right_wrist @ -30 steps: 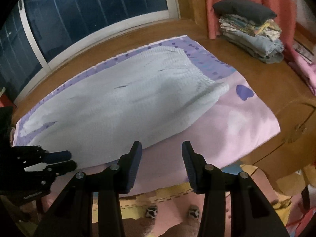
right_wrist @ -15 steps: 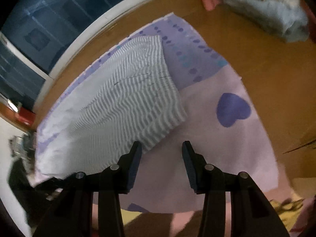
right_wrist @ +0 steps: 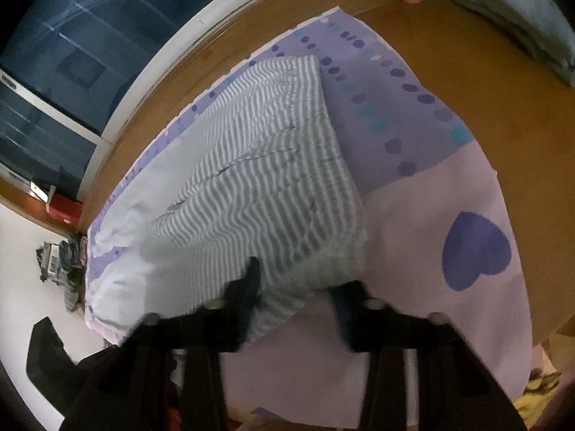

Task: Fold clothes

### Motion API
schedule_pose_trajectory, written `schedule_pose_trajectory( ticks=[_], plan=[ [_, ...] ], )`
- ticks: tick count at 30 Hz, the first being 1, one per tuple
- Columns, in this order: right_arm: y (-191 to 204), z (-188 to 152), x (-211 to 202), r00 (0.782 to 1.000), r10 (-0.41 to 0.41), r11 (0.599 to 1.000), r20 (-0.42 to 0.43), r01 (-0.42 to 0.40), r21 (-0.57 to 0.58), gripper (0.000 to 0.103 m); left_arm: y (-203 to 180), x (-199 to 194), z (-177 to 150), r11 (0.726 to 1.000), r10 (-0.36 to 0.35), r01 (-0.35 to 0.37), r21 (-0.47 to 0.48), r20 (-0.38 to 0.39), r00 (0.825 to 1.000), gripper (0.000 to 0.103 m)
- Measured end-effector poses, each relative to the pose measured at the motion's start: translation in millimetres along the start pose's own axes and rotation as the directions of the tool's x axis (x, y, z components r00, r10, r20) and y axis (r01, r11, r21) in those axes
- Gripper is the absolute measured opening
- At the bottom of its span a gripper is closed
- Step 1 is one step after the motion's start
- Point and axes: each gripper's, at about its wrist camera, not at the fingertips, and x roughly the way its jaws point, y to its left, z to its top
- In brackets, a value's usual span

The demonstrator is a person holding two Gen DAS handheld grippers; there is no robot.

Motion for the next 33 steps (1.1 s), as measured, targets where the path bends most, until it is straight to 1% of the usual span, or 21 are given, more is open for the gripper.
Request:
schedule_pose_trajectory(
  ticks=[2,3,6,7,8,13,15,16,18,21,23,25,26,27,28,29,31,33],
  plan=[
    [-0.1,1.8,-2.2,1.000,0.005,1.000,0.004,-0.005,0.012,0.009,-1.8,2.4,1.0,1.000,0.029,-0.029,0.012,-0.001,1.000,0.023],
    [0.1,2.5,-4.1,1.000,0.016,1.000,0.008,-0.016,0.021,0.008,-2.4,3.3,1.4,0.999,0.042,-0.042,0.015,0.000,0.999,0.023],
    [4.5,5.1,-13.6,0.998,0.048,0.999,0.029,-0.048,0.020,0.008,-2.2,6.7,4.2,0.997,0.076,-0.076,0.023,0.002,0.997,0.023],
    [7.1,6.1,-17.2,0.998,0.056,0.998,0.037,-0.057,0.013,0.008,-2.6,8.6,5.2,0.995,0.099,-0.099,0.034,0.004,0.995,0.025],
    [9.7,7.0,-20.5,0.997,0.063,0.998,0.044,-0.064,0.005,0.008,-2.8,10.0,6.3,0.992,0.117,-0.118,0.044,0.006,0.993,0.029],
    [16.5,12.0,-30.0,0.994,0.087,0.996,0.064,-0.088,0.002,0.007,-13.5,5.3,7.7,0.982,0.146,-0.148,0.119,0.023,0.989,0.030],
    [17.7,14.6,-33.3,0.993,0.096,0.995,0.069,-0.097,0.003,0.007,-18.0,5.7,8.0,0.976,0.163,-0.166,0.143,0.031,0.986,0.034],
    [19.0,15.6,-34.2,0.993,0.099,0.995,0.070,-0.100,0.001,0.007,-18.8,8.2,8.5,0.974,0.170,-0.172,0.147,0.027,0.985,0.039],
    [22.0,16.3,-35.9,0.992,0.100,0.995,0.073,-0.100,-0.005,0.007,-19.3,14.8,10.8,0.972,0.180,-0.181,0.148,0.020,0.984,0.041],
    [27.4,16.4,-38.1,0.992,0.099,0.995,0.078,-0.098,-0.017,0.007,-18.2,18.2,16.2,0.971,0.195,-0.197,0.134,0.032,0.980,0.044],
    [29.9,16.7,-40.4,0.991,0.102,0.995,0.084,-0.100,-0.026,0.007,-15.1,18.0,17.2,0.966,0.226,-0.230,0.115,0.045,0.973,0.049],
    [31.1,16.8,-43.5,0.991,0.102,0.994,0.091,-0.099,-0.036,0.007,-10.0,20.1,19.2,0.963,0.243,-0.248,0.102,0.057,0.968,0.049],
    [31.0,16.7,-44.6,0.991,0.100,0.995,0.094,-0.096,-0.041,0.007,-7.5,20.9,20.8,0.964,0.243,-0.247,0.095,0.056,0.968,0.040],
    [30.8,16.7,-45.6,0.991,0.097,0.995,0.096,-0.093,-0.045,0.007,-5.3,21.2,22.3,0.969,0.229,-0.233,0.087,0.048,0.972,0.027],
    [30.5,16.4,-46.3,0.991,0.094,0.995,0.098,-0.089,-0.050,0.007,-4.3,20.1,23.6,0.973,0.213,-0.215,0.080,0.037,0.976,0.006],
    [30.0,15.4,-46.4,0.991,0.089,0.995,0.098,-0.083,-0.056,0.007,-4.7,18.4,24.8,0.973,0.211,-0.213,0.084,0.028,0.977,0.004],
    [28.6,13.6,-47.5,0.992,0.078,0.995,0.101,-0.071,-0.065,0.007,-10.3,12.3,24.7,0.972,0.198,-0.200,0.125,0.023,0.980,0.003],
    [26.8,12.8,-52.6,0.991,0.061,0.995,0.117,-0.051,-0.089,0.007,-23.9,-2.3,21.7,0.972,0.154,-0.153,0.176,0.009,0.988,0.003]
  ],
)
